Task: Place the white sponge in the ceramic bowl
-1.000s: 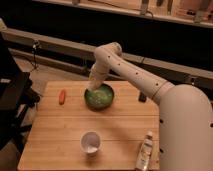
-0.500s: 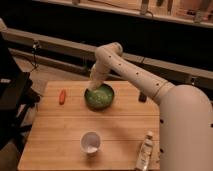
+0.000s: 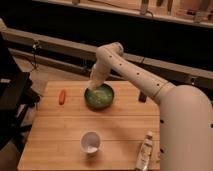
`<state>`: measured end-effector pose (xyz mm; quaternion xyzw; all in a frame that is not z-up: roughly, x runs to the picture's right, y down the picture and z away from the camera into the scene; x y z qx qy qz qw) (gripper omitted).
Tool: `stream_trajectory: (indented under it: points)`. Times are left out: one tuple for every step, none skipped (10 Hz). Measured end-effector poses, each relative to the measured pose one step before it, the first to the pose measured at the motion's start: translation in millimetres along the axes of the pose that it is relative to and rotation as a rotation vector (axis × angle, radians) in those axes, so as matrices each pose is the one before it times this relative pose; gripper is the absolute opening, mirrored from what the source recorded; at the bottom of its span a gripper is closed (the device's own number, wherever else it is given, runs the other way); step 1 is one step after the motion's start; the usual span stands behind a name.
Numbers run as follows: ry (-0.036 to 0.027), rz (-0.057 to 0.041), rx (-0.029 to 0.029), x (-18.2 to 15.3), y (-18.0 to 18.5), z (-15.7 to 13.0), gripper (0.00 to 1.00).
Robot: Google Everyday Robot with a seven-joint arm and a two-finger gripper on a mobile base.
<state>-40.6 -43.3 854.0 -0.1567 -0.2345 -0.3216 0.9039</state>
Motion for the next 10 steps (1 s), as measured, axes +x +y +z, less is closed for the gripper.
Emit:
stream_trajectory:
  points:
    - [0.00038,0.00361,0.00151,0.97,0.09,-0.3,0.5]
    - [-0.00018,0.00251,0.0013,0.45,-0.22,-0.04,0.5]
    - [-0.00023,0.0023,0.00043,0.4,0.32,0.22,0.5]
    - [0.00039,0.00313,0.00153,0.82,0.09,-0.48,0.5]
    - [0.00024,0.00221,0.00129,0.59,-0.11,-0.26,0.5]
    - [-0.00002,0.00209,0.00117,0.58,-0.15,-0.06,0.5]
    - [0.00008,0.00257,0.0011,0.89,0.07,-0.03,0.5]
    - [0.00011,0.00199,0.0013,0.66,-0.35,-0.3,0.51]
    - [0.00042,0.00042,0.0004,0.38,-0.65,0.16,0.58]
    - [0.00033,0.00066,0.00048,0.69,-0.13,-0.19,0.67]
